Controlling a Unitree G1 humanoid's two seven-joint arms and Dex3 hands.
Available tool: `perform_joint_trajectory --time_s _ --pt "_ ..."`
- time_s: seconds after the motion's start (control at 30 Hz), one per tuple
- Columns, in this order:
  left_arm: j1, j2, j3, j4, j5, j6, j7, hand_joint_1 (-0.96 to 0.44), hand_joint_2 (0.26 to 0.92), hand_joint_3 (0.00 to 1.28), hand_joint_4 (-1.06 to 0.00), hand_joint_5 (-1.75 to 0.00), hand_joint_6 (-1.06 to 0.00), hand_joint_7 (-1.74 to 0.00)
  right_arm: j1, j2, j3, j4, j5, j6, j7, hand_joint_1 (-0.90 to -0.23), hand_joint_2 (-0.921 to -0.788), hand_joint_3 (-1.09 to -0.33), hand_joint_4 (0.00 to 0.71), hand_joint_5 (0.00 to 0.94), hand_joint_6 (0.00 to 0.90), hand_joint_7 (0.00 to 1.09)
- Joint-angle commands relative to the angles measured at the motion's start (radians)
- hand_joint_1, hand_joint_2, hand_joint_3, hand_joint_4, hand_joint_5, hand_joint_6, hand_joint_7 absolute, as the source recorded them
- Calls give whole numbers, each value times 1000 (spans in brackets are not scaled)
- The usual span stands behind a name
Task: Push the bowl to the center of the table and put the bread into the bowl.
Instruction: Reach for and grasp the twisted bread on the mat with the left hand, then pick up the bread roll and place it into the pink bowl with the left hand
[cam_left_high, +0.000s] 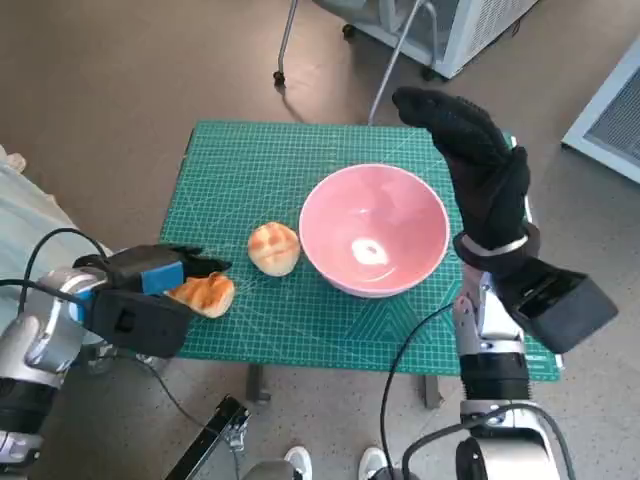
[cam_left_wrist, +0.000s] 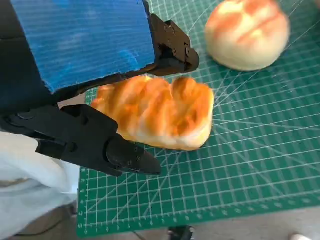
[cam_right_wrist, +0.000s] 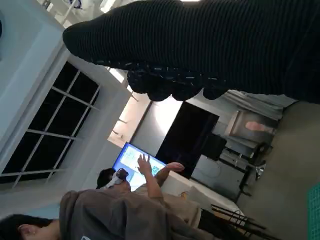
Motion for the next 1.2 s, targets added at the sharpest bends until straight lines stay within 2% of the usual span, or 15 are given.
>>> perform_joint_trajectory --time_s 0.03,0.1,0.13,0.17,0.27,0.5,0.7,0.87,1.0,1.2 --pt "-48 11 -18 40 50 -36 44 -60 903 87 -554 -531 -594 -588 25 -6 -2 18 -10 -5 -5 -710 -921 -758 290 17 -1 885" --pt "-57 17 -12 47 53 -50 56 -31 912 141 -535 -909 -548 -950 25 -7 -3 20 -9 -8 -5 -706 -921 -758 290 17 -1 881" --pt "-61 21 -5 49 50 -55 59 -20 915 151 -552 -1047 -535 -1065 25 -7 -4 21 -8 -8 -4 -703 -921 -758 290 17 -1 879" --pt "-64 23 -1 51 47 -60 60 -13 917 146 -581 -1130 -534 -1118 25 -8 -4 21 -7 -9 -4 -701 -921 -758 290 17 -1 877" --pt "-78 35 22 43 21 -73 53 -4 919 130 -633 -1218 -544 -1164 24 -7 -4 19 -5 -8 -5 -698 -921 -759 290 17 -1 873" --pt "-131 58 100 -19 -76 -75 3 0 920 125 -625 -1240 -566 -1220 22 -4 -4 22 3 -4 -1 -704 -921 -756 290 17 -1 870" --pt "-222 65 169 -55 -177 -90 -31 1 920 136 -565 -1309 -600 -1183 19 -4 -6 28 8 -4 4 -707 -921 -754 291 17 -1 870" --pt "-305 51 209 -123 -215 -57 -31 0 920 139 -553 -1322 -607 -1176 18 -5 -6 29 13 -2 8 -707 -921 -755 290 17 -1 870" --pt "-368 23 218 -176 -214 -35 -11 0 920 140 -546 -1349 -613 -1151 19 -6 -6 27 16 -3 11 -705 -921 -756 290 17 -1 870" --pt "-463 -43 185 -189 -195 -45 17 -1 920 128 -602 -1245 -580 -1231 21 -10 -5 21 22 -3 17 -696 -921 -757 290 16 -1 870"
